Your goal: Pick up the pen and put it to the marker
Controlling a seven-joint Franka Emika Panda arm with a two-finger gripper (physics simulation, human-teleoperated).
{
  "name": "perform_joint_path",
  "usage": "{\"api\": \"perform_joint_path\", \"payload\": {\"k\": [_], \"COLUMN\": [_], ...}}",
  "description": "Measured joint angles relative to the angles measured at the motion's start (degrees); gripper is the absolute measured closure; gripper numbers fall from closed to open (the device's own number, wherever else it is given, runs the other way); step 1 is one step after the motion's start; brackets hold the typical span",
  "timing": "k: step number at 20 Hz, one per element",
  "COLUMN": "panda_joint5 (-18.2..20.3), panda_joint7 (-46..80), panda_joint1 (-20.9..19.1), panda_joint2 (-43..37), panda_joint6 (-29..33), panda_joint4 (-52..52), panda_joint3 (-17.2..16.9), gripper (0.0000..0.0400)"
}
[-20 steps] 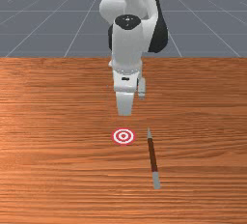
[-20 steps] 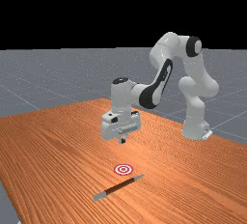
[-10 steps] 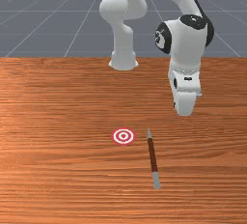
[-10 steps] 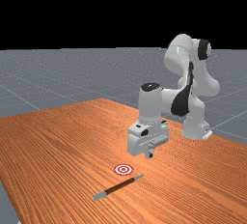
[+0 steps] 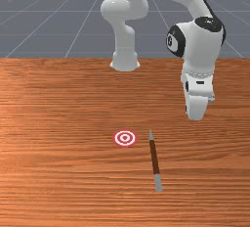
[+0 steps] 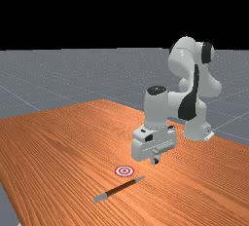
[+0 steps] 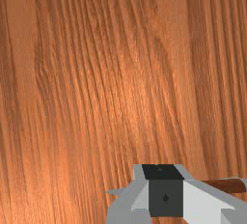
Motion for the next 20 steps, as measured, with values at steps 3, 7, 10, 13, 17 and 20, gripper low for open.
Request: {"api": "perform_joint_path", "payload": {"k": [3, 7, 10, 13, 17, 20], "panda_joint5": [-0.2, 0.25, 0.22, -0.28, 1.84, -0.54], "panda_joint7": [2.94, -0.17, -0.43, 1.75, -4.54, -2.36], "panda_joint1": [2.38, 2.24, 2.19, 2.86, 0.35, 1.88], "panda_joint2": [1.81, 6.59, 12.85, 15.29, 30.57, 33.65], "panda_joint6": [-1.22, -4.27, -1.22, 4.52, -7.14, -9.65], "panda_joint4": [3.04, 8.06, 10.28, 9.15, 37.36, 43.35], "panda_joint3": [0.44, 1.7, 1.74, 0.69, 3.34, 0.67], "gripper": [0.04, 0.04, 0.04, 0.04, 0.04, 0.04]}}
